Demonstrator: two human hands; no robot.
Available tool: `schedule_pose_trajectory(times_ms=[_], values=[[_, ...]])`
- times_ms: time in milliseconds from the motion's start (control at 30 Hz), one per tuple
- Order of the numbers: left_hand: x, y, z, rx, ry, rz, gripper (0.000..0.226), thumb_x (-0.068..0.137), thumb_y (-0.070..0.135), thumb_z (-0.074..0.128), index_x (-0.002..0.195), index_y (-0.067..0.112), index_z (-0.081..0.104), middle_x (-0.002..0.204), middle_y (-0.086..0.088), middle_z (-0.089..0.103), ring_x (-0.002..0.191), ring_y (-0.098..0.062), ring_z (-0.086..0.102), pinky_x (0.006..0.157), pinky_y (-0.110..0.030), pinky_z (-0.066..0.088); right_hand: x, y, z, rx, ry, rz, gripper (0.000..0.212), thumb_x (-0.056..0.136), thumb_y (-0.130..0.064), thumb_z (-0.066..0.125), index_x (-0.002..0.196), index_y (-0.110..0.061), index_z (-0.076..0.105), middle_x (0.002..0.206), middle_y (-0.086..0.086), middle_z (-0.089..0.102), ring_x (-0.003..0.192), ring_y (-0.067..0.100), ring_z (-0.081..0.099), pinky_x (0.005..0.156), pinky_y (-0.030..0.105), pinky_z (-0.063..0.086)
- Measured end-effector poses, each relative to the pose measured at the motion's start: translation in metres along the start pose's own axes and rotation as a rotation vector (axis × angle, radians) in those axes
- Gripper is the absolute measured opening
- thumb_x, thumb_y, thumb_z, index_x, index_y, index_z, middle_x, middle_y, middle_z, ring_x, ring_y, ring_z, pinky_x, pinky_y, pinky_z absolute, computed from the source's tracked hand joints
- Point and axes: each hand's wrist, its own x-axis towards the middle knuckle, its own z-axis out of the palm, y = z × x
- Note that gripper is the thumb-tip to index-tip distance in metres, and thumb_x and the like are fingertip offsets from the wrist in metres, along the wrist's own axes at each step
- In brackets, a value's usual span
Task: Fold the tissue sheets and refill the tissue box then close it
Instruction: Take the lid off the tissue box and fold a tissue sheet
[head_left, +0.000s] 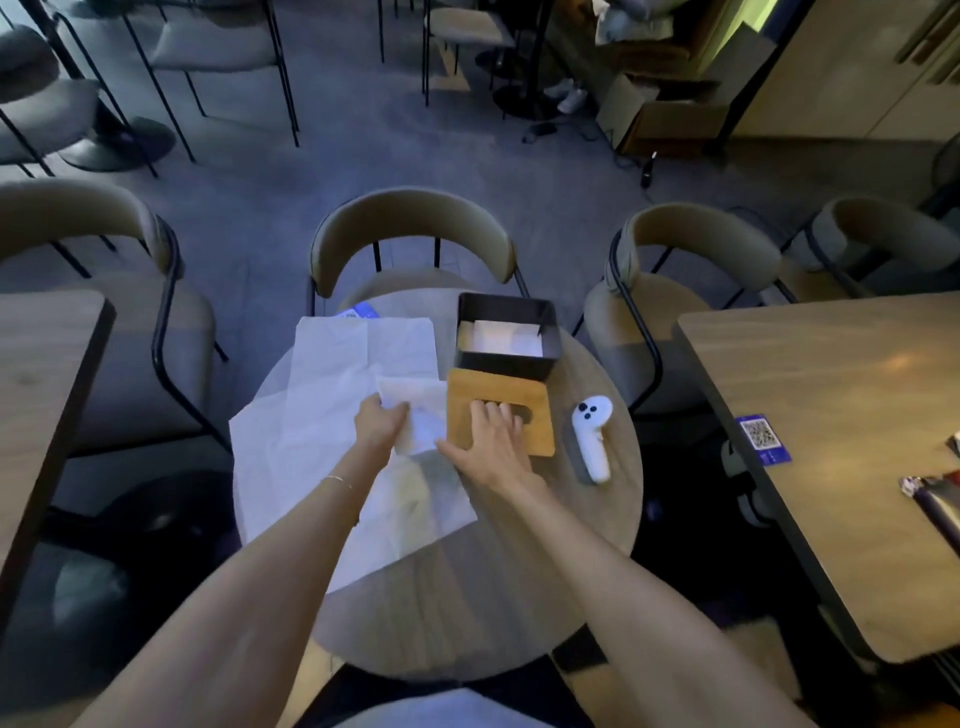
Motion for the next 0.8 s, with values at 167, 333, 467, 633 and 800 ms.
schedule_pose_trajectory(times_ms=[167, 333, 467, 633, 800], values=[[-0.008, -0.017, -0.003, -0.006, -0.032, 0.01, 0.031, 0.09, 0.011, 0.055, 0.116, -0.003, 0.062, 0.121, -0.026, 0.063, 0.113, -0.037, 0.058, 0.085, -0.036, 0.046, -0.016, 0.017, 0.029, -0.02, -0.146, 0.136, 0.068, 0.083, -0.063, 0.051, 0.124, -0.008, 0.046, 0.13, 0.013, 0.046, 0.123, 0.029, 0.042, 0.102, 0.042, 0.035], [-0.003, -0.019, -0.017, -0.1, -0.067, -0.039, 0.032, 0.086, 0.015, 0.06, 0.113, -0.002, 0.063, 0.111, -0.023, 0.064, 0.092, -0.028, 0.057, 0.076, -0.033, 0.045, -0.012, 0.025, 0.038, -0.097, -0.101, 0.17, 0.07, 0.082, -0.059, 0.058, 0.125, -0.006, 0.042, 0.13, 0.013, 0.043, 0.122, 0.028, 0.039, 0.099, 0.036, 0.037], [0.0, -0.001, -0.029, -0.142, -0.168, -0.001, 0.018, 0.087, 0.021, 0.061, 0.102, 0.011, 0.061, 0.097, -0.011, 0.059, 0.087, -0.025, 0.054, 0.06, -0.027, 0.044, -0.004, 0.028, 0.036, -0.089, -0.127, 0.184, 0.072, 0.082, -0.06, 0.057, 0.127, -0.006, 0.042, 0.129, 0.012, 0.044, 0.12, 0.027, 0.041, 0.096, 0.036, 0.041], [-0.002, 0.044, -0.029, -0.195, -0.425, 0.012, 0.013, 0.091, 0.031, 0.058, 0.096, 0.019, 0.06, 0.094, -0.005, 0.062, 0.083, -0.022, 0.059, 0.068, -0.033, 0.049, 0.026, 0.017, -0.012, 0.962, 0.029, 0.416, 0.068, 0.092, -0.062, 0.029, 0.106, -0.005, 0.064, 0.091, 0.006, 0.066, 0.086, 0.019, 0.061, 0.077, 0.032, 0.049], [0.005, 0.1, 0.0, -0.163, -0.443, 0.112, 0.027, 0.092, 0.034, 0.056, 0.114, 0.019, 0.052, 0.105, -0.005, 0.059, 0.086, -0.016, 0.058, 0.073, -0.03, 0.05, 0.083, 0.025, -0.088, 1.415, -0.133, 0.265, 0.044, 0.091, -0.04, 0.058, 0.119, -0.006, 0.059, 0.101, 0.01, 0.067, 0.091, 0.023, 0.064, 0.078, 0.033, 0.053]])
